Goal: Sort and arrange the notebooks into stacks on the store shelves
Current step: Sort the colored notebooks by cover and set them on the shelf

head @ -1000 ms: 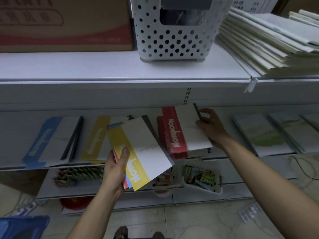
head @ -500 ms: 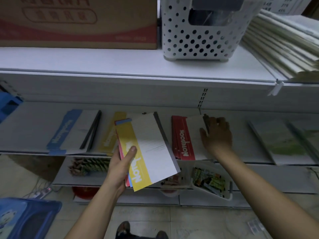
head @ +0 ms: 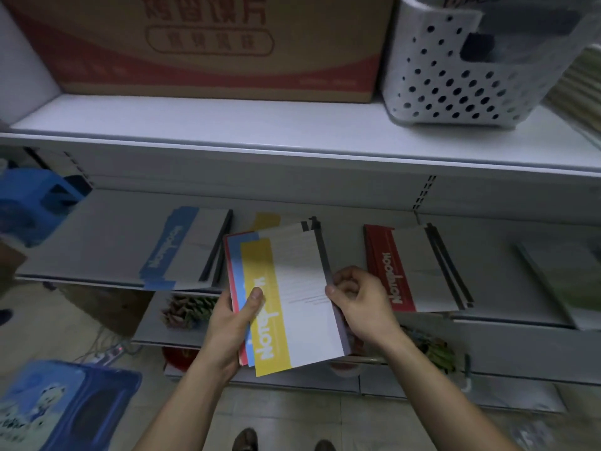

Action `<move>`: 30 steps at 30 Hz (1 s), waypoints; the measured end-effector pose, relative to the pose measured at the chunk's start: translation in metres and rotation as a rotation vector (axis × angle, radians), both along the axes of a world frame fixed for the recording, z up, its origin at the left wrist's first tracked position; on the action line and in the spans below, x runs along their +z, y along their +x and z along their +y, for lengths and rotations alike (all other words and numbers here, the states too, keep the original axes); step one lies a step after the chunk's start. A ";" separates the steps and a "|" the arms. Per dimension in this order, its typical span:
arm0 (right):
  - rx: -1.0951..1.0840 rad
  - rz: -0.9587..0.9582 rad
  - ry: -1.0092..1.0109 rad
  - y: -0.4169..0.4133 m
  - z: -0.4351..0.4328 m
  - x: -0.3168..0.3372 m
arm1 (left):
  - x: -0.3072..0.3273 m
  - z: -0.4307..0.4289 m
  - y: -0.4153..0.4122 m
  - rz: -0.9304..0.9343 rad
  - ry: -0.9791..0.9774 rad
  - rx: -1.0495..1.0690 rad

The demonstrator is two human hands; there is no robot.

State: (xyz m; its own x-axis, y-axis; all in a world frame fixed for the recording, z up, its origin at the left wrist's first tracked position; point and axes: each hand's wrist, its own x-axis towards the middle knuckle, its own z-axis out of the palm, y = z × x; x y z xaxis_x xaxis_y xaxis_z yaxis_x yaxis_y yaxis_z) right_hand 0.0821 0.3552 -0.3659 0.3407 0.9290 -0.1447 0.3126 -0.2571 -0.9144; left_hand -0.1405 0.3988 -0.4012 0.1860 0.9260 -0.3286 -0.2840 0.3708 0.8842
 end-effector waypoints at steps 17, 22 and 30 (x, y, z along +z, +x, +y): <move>-0.262 -0.035 -0.112 -0.019 0.106 -0.011 | -0.003 0.075 -0.152 0.071 0.010 0.048; -0.233 -0.360 -0.181 -0.039 0.128 -0.027 | -0.004 0.095 -0.172 0.064 -0.007 0.060; -0.417 -0.446 -0.120 -0.070 0.107 -0.022 | -0.004 0.101 -0.168 0.077 0.023 -0.009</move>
State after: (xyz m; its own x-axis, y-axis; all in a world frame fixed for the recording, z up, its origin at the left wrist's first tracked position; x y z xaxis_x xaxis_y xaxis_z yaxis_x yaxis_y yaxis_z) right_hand 0.0117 0.4618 -0.3876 0.7234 0.6905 -0.0004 0.5087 -0.5333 -0.6759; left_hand -0.3089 0.5000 -0.4050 0.1694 0.9317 -0.3213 -0.2113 0.3528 0.9115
